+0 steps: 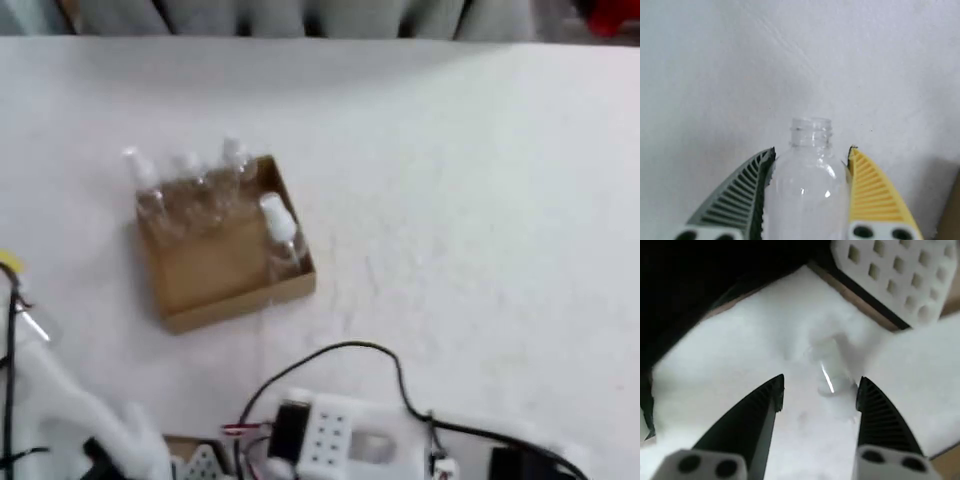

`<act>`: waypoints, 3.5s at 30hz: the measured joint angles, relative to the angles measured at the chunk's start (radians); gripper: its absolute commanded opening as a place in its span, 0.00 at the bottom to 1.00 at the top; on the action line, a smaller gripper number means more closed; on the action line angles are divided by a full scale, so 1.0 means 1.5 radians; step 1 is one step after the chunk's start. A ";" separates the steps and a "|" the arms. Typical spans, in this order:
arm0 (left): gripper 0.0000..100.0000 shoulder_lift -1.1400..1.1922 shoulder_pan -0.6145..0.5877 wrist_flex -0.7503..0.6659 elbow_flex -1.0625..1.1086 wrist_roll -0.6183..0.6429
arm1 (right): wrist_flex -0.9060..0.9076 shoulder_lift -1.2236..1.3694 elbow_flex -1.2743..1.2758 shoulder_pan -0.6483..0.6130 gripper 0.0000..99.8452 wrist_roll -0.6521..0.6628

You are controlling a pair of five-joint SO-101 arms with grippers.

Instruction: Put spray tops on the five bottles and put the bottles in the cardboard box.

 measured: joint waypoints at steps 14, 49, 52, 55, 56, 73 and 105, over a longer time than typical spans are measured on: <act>0.02 0.000 0.000 0.000 0.000 0.000 | -0.121 0.208 -0.098 0.018 0.02 0.000; 0.02 -0.317 0.299 0.137 -0.037 0.077 | 0.160 -0.442 -0.115 0.714 0.02 -0.499; 0.02 -0.360 0.322 0.133 -0.037 0.103 | 0.160 -0.443 -0.145 0.764 0.02 -0.533; 0.02 -0.416 0.355 0.130 -0.037 0.114 | 0.159 -0.443 -0.171 0.817 0.02 -0.559; 0.02 -0.439 0.362 0.130 -0.037 0.114 | 0.159 -0.443 -0.177 0.834 0.02 -0.570; 0.02 -0.656 0.475 0.130 -0.038 0.119 | 0.043 -0.443 -0.303 0.896 0.02 -0.620; 0.02 -0.688 0.742 -0.425 0.409 0.119 | -0.644 -0.375 -0.459 0.477 0.02 -0.966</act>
